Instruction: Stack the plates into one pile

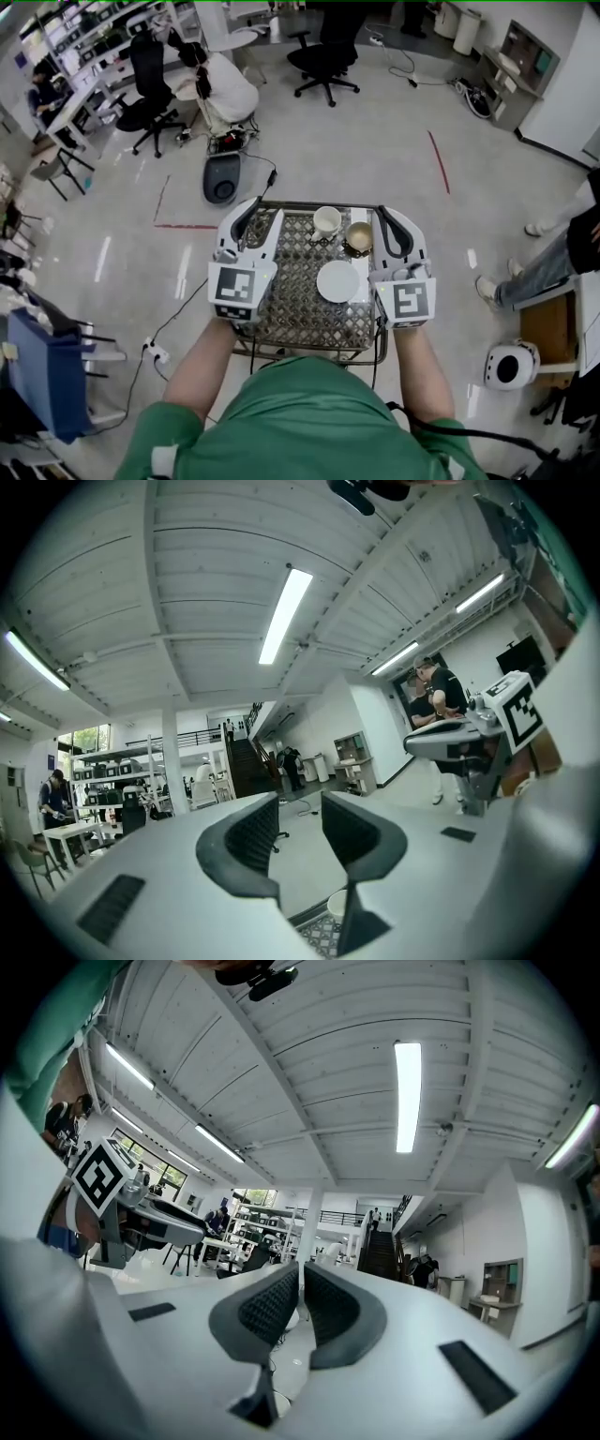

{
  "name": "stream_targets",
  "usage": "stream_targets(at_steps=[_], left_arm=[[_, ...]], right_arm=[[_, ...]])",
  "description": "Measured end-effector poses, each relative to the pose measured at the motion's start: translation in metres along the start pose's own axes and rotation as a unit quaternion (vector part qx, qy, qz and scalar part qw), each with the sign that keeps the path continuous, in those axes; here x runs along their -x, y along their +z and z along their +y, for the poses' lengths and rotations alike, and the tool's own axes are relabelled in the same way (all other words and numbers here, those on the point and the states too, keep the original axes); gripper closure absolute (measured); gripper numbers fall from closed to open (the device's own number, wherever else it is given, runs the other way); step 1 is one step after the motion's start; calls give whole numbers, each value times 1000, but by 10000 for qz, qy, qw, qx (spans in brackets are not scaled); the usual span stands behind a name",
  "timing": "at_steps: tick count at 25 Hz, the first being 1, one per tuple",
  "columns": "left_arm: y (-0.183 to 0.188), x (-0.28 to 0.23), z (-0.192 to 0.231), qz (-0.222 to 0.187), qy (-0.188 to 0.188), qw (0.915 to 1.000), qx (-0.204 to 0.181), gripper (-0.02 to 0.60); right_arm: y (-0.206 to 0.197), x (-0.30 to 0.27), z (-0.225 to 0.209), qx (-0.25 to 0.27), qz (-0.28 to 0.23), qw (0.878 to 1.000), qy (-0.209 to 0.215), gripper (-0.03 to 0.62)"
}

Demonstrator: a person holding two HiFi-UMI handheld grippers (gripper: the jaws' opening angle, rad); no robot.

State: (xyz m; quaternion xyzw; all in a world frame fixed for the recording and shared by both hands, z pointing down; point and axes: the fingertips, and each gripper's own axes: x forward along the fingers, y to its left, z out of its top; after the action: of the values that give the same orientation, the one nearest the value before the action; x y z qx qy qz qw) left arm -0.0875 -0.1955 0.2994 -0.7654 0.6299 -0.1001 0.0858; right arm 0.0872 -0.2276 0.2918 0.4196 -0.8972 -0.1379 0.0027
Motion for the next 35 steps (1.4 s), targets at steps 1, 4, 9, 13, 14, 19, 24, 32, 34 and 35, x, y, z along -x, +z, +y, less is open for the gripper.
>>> stream_targets(at_steps=[1, 4, 9, 13, 14, 19, 24, 32, 34, 35], left_arm=[[3, -2, -2, -2, -2, 10000, 23, 428], [3, -7, -6, 36, 1, 10000, 13, 428], [-4, -9, -7, 111, 27, 9999, 13, 428], [-6, -10, -8, 167, 36, 9998, -72, 428], [-7, -10, -8, 169, 46, 9998, -68, 428], [-15, -9, -6, 215, 168, 9996, 53, 428], [-33, -7, -7, 358, 226, 9990, 172, 428], [-21, -6, -7, 284, 280, 9992, 97, 428], [-20, -7, -6, 281, 284, 9991, 107, 428], [-22, -7, -8, 298, 282, 9991, 119, 428]], right_arm=[[-1, 1, -2, -8, 9, 10000, -3, 556], [-5, 0, -9, -57, 24, 10000, -16, 556], [-9, -3, -11, -110, 7, 9999, 33, 556], [-11, -7, -11, -112, 44, 9999, 122, 556], [-12, -8, -10, -121, 51, 9998, 138, 556], [-17, -10, -10, -125, 79, 9996, 230, 556], [-20, -10, -11, -104, 108, 9995, 279, 560], [-22, -9, -13, -194, 141, 9993, 280, 560], [-21, -9, -14, -162, 175, 9993, 279, 560], [-21, -7, -15, -148, 172, 9994, 275, 560]])
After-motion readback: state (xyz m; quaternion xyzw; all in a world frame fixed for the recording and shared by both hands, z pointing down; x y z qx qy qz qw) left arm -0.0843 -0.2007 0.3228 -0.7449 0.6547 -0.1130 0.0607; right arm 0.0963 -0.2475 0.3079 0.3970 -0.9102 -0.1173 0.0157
